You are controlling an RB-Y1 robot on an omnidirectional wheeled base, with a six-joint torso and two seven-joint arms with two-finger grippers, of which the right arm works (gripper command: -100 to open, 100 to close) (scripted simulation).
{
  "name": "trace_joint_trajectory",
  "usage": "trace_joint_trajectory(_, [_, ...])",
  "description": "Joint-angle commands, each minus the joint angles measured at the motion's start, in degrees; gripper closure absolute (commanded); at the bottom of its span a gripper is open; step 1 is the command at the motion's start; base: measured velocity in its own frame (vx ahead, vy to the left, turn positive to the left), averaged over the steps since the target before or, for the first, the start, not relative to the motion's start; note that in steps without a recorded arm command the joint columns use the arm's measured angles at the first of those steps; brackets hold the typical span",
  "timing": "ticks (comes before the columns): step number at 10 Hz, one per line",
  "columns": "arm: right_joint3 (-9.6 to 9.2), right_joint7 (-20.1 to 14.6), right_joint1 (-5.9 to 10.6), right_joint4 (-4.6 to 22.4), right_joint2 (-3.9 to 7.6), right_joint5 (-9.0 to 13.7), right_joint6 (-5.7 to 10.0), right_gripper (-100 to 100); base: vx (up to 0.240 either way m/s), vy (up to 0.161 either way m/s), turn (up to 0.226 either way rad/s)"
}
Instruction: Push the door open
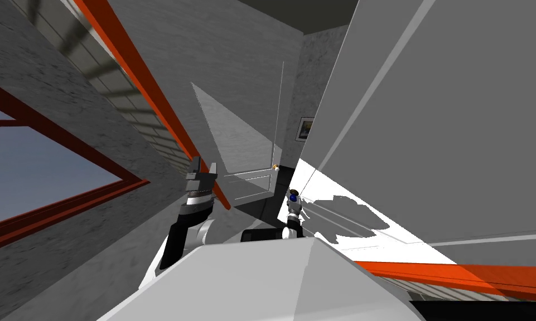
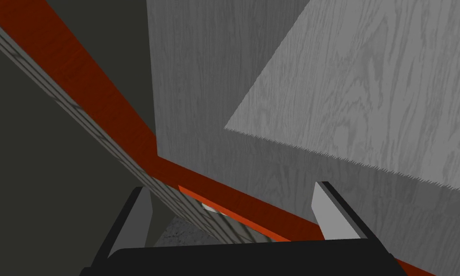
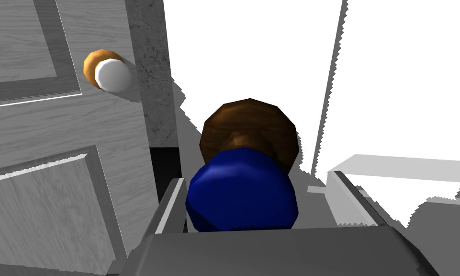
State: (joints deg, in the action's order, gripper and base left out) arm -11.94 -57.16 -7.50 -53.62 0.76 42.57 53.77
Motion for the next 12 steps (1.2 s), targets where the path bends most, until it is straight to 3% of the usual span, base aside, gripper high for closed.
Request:
trace_joint_trajectory(1, [1.67,0.5,0.25,0.1,0.73,0.9,0.58,100,0.068,-0.036,0.024])
trace_joint_trajectory(12, [6.36,2.2,1.84,1.3,1.19,4.4,2.27,100,0.061,-0.023,0.027])
